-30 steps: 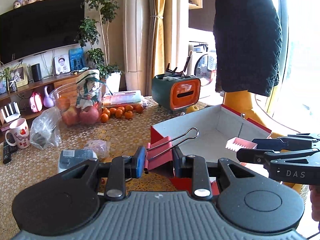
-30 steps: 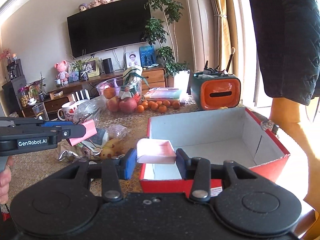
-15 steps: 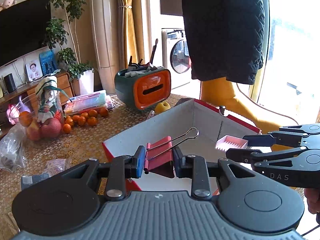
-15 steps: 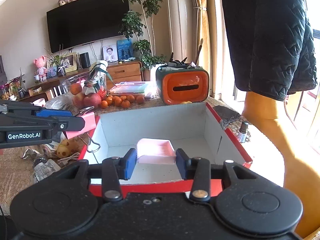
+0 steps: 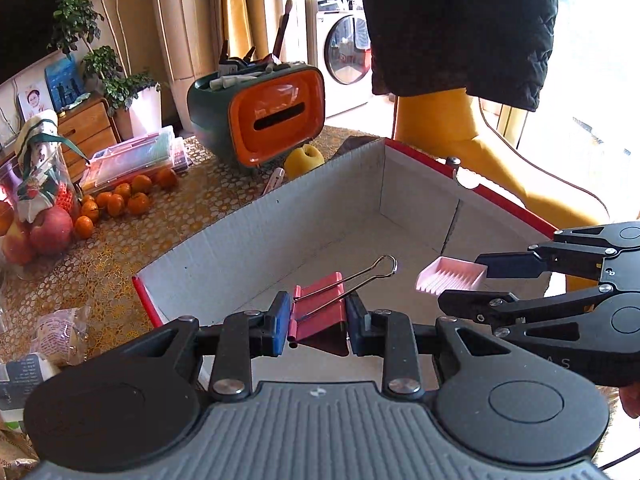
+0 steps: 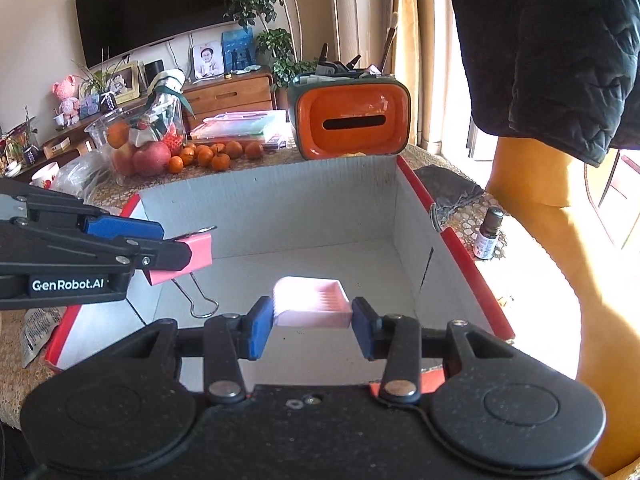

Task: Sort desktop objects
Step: 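Carry the binder clip in the left tool and the comb in the right tool over the red box, then open the right tool to drop the comb while the left tool releases the clip into the box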

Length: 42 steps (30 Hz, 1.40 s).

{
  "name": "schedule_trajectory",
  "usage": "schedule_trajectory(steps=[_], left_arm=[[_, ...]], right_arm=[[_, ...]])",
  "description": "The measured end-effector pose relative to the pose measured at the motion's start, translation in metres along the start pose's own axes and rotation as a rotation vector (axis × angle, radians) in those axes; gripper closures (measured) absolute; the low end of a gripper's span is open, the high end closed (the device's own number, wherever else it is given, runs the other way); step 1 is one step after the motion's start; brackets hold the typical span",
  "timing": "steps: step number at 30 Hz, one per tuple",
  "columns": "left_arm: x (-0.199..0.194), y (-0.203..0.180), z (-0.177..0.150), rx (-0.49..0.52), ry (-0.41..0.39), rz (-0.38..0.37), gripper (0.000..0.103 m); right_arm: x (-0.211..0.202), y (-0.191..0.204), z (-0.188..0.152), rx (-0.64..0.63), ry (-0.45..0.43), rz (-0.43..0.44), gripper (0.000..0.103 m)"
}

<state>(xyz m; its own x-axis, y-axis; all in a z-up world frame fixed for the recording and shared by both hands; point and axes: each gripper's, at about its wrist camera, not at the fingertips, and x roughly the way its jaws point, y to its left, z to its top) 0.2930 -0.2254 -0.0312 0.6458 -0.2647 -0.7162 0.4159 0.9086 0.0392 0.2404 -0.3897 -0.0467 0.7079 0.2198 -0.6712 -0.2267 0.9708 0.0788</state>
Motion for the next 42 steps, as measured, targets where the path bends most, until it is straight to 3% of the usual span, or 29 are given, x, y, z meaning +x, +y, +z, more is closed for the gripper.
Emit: schedule_trajectory(steps=[11,23,33,35,37,42], left_arm=[[0.051,-0.002,0.01,0.055,0.167,-0.003,0.075],[0.079,-0.01,0.01,0.086,0.298,-0.009,0.075],[0.077,-0.009,0.011,0.068,0.338,-0.031,0.074],[0.072,-0.01,0.01,0.064,0.338,-0.048,0.073],[0.066,-0.011,0.01,0.075,0.323,-0.044,0.073],[0.047,-0.008,0.012,0.068,0.286,-0.052,0.073]], right_arm=[[0.039,-0.005,0.01,-0.052,0.17,-0.009,0.061],[0.051,-0.002,0.011,-0.087,0.25,-0.011,0.061],[0.048,-0.004,0.012,-0.089,0.261,-0.002,0.054],[0.043,-0.004,0.012,-0.09,0.252,0.001,0.043],[0.037,-0.005,0.013,-0.09,0.235,0.005,0.039],[0.02,-0.007,0.014,-0.087,0.207,0.013,0.038]])
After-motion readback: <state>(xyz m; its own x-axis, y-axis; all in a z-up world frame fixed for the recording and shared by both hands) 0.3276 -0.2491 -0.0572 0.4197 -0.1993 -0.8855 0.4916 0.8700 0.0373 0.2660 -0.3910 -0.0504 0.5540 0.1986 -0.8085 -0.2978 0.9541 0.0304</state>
